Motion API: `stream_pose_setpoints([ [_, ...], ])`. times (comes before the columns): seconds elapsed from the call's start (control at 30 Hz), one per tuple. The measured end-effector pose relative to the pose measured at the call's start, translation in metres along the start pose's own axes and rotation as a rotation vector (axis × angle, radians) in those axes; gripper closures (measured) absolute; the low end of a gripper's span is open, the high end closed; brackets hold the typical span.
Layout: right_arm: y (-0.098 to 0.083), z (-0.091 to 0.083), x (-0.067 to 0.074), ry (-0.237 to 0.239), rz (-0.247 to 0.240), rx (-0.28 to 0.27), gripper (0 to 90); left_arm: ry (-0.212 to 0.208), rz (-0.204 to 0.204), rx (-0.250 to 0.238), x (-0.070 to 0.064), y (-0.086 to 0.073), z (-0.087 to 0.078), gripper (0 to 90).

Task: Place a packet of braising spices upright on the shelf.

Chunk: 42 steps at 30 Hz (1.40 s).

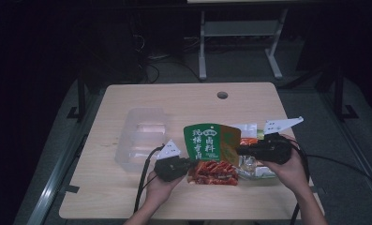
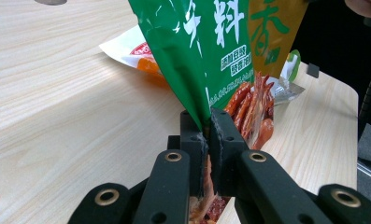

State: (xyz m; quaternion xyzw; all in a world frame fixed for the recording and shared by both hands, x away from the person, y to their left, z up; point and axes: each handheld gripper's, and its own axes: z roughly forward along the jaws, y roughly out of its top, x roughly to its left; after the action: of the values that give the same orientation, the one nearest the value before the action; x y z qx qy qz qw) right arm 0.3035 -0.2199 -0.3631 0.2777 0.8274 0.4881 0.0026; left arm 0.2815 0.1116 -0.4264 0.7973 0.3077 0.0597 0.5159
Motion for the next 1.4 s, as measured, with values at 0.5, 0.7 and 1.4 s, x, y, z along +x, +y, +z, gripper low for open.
stream_pose_setpoints([
  [0.5, -0.002, 0.038, 0.006, -0.017, 0.005, 0.092, 73.1, 0.018, 0.040, 0.011, -0.004, 0.000, -0.002, 85.2],
  [0.7, -0.004, 0.040, 0.007, -0.020, 0.005, 0.094, 88.9, 0.011, 0.039, 0.011, -0.004, 0.000, -0.004, 84.1],
  [1.4, 0.034, 0.009, 0.045, 0.048, -0.091, -0.026, 89.9, 0.038, 0.031, 0.025, -0.015, -0.013, -0.048, 55.3],
])
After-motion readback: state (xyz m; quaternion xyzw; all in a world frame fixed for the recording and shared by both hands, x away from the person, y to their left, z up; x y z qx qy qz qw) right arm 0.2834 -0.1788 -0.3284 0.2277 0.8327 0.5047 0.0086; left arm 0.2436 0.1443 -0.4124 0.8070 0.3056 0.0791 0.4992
